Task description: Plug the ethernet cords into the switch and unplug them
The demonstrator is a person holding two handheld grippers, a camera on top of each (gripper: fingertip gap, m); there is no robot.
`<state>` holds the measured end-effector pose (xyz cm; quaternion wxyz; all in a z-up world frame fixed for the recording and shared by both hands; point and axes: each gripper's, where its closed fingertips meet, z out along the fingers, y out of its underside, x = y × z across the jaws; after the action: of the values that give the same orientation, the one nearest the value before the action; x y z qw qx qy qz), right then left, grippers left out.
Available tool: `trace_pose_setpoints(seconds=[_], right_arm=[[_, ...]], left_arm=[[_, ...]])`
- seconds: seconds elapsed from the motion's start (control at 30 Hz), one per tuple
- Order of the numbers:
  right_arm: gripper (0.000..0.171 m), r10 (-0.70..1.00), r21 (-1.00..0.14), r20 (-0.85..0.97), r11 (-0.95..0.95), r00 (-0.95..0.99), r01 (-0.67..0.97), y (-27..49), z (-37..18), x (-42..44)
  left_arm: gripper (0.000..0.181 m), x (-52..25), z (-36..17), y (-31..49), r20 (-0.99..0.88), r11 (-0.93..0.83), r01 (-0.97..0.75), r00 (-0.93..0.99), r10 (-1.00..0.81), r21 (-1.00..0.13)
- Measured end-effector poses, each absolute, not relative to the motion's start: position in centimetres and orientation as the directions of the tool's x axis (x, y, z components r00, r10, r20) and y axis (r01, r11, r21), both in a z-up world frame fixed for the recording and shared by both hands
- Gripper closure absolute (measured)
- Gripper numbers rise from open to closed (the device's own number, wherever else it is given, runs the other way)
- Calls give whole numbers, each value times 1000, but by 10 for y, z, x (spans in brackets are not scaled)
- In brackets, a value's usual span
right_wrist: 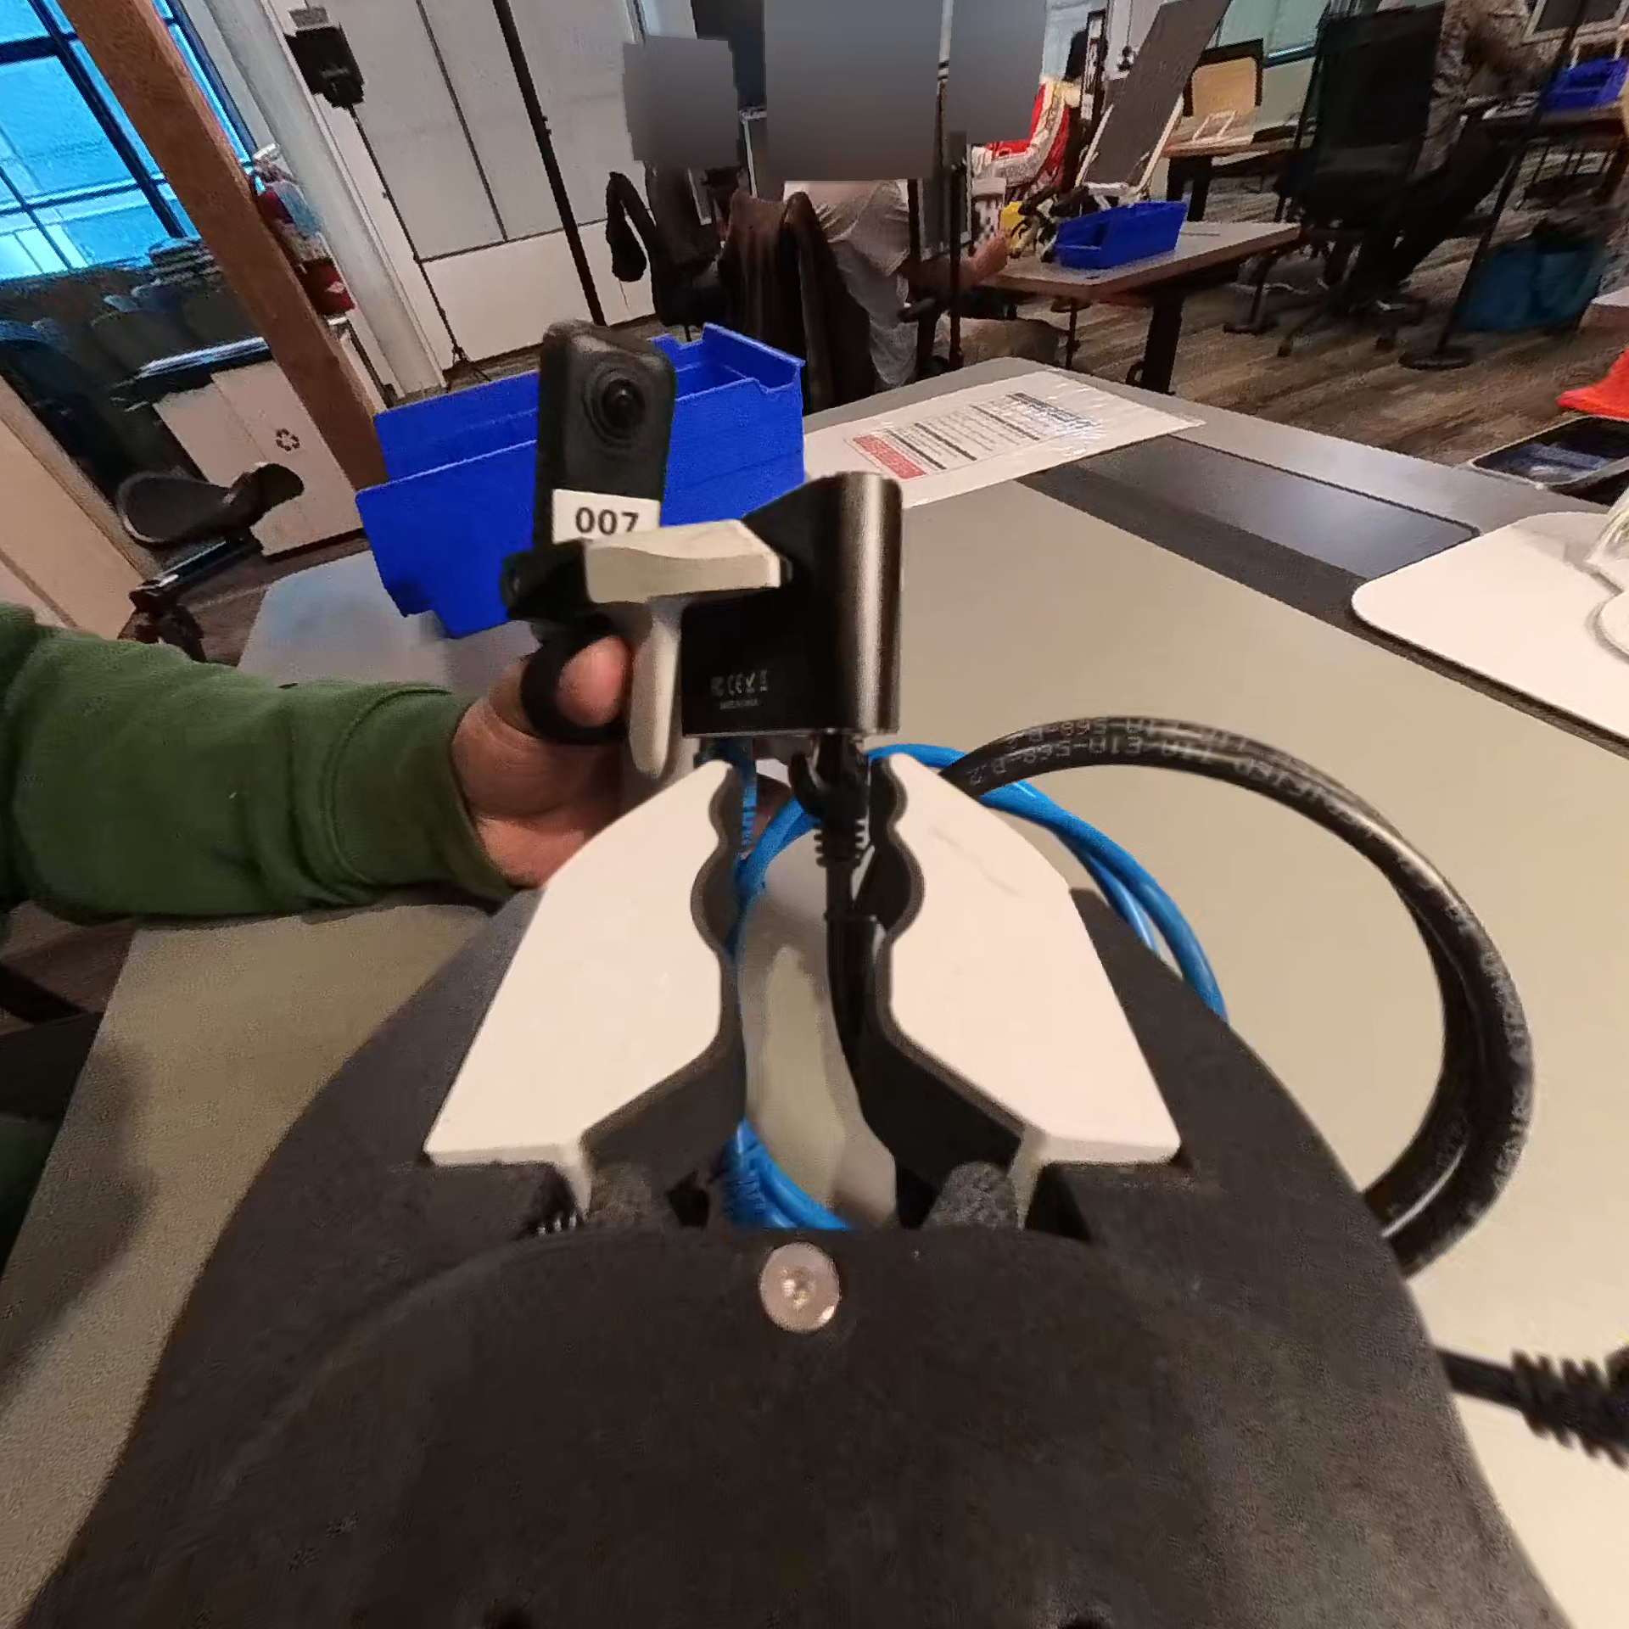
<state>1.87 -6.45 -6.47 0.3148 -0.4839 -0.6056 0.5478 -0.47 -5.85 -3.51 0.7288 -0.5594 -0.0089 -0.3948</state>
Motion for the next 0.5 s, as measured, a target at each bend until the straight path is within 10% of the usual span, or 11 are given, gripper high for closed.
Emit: trace_pose_setpoints(seconds=[0.5], right_arm=[[155, 838, -933, -296, -151, -458, 328, -79, -74, 25]], left_arm=[[153, 12, -31, -66, 451, 9, 629, 568, -689, -777]])
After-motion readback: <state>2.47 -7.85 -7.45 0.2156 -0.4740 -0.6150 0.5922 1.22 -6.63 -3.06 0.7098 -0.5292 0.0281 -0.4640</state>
